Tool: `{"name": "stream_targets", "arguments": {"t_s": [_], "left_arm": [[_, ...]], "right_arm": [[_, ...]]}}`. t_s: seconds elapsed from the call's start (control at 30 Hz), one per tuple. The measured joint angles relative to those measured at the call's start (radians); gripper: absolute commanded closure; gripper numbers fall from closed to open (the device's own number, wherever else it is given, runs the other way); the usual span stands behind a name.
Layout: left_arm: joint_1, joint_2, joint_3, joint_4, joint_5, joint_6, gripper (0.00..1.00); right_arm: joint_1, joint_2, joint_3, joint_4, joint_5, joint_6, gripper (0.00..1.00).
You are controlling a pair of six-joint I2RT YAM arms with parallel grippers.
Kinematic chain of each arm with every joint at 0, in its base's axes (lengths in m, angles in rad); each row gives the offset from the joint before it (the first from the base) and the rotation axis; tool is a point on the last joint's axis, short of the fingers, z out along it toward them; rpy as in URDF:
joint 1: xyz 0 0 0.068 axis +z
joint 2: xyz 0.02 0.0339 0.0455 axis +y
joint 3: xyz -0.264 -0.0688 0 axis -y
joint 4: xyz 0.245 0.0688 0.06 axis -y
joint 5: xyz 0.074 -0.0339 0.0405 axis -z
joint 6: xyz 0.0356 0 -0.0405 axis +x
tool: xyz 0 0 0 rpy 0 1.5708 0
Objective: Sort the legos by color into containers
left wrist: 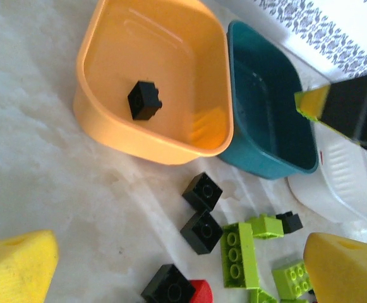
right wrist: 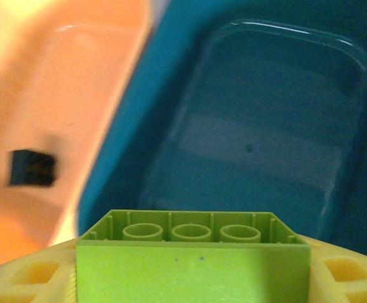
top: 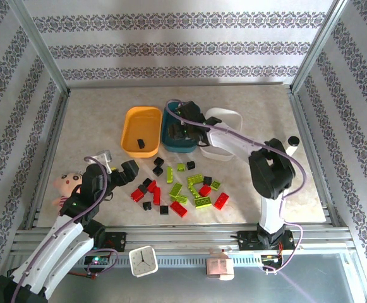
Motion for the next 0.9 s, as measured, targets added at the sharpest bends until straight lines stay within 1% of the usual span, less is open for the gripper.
{"name": "stream_targets", "arguments": {"t_s": [0.1, 0.17, 0.2, 0.27, 0.33, 0.43, 0.53, 0.6, 0.7, 0.8, 0.9], "left_arm": [[0.000, 0.018, -0.003, 0.002, 0.020, 0.002, 0.00], [0.000, 0.038, -0.003, 0.002, 0.034, 0.006, 0.03], [0.000, 0.048, -0.002, 0.002, 0.039, 0.008, 0.03], [0.000, 0.075, 0.003, 0.002, 0.053, 0.018, 0.04], [0.000, 0.101, 0.010, 0.002, 0.064, 0.027, 0.03], [0.000, 0.133, 0.017, 0.002, 0.083, 0.034, 0.01], [0.000, 0.146, 0.018, 0.005, 0.098, 0.035, 0.00], [0.000, 0.148, 0.019, 0.005, 0.105, 0.035, 0.00], [0.000, 0.146, 0.019, 0.009, 0.109, 0.035, 0.00], [0.000, 0.139, 0.019, 0.010, 0.111, 0.035, 0.00], [0.000, 0.128, 0.019, 0.014, 0.112, 0.035, 0.00]], "right_arm": [[-0.026, 0.079, 0.060, -0.023, 0.012, 0.011, 0.40], [-0.030, 0.115, 0.090, -0.039, 0.018, 0.023, 0.35], [-0.030, 0.125, 0.099, -0.045, 0.020, 0.026, 0.33], [-0.029, 0.139, 0.117, -0.057, 0.025, 0.033, 0.23], [-0.029, 0.145, 0.130, -0.064, 0.030, 0.043, 0.18], [-0.029, 0.145, 0.142, -0.067, 0.037, 0.043, 0.15], [-0.029, 0.133, 0.135, -0.067, 0.038, 0.042, 0.15], [-0.029, 0.097, 0.096, -0.062, 0.037, 0.041, 0.16], [-0.022, -0.028, -0.038, -0.045, 0.037, 0.035, 0.16], [-0.005, -0.201, -0.206, -0.021, 0.038, 0.026, 0.17], [0.032, -0.373, -0.371, -0.006, 0.041, 0.023, 0.17]]}}
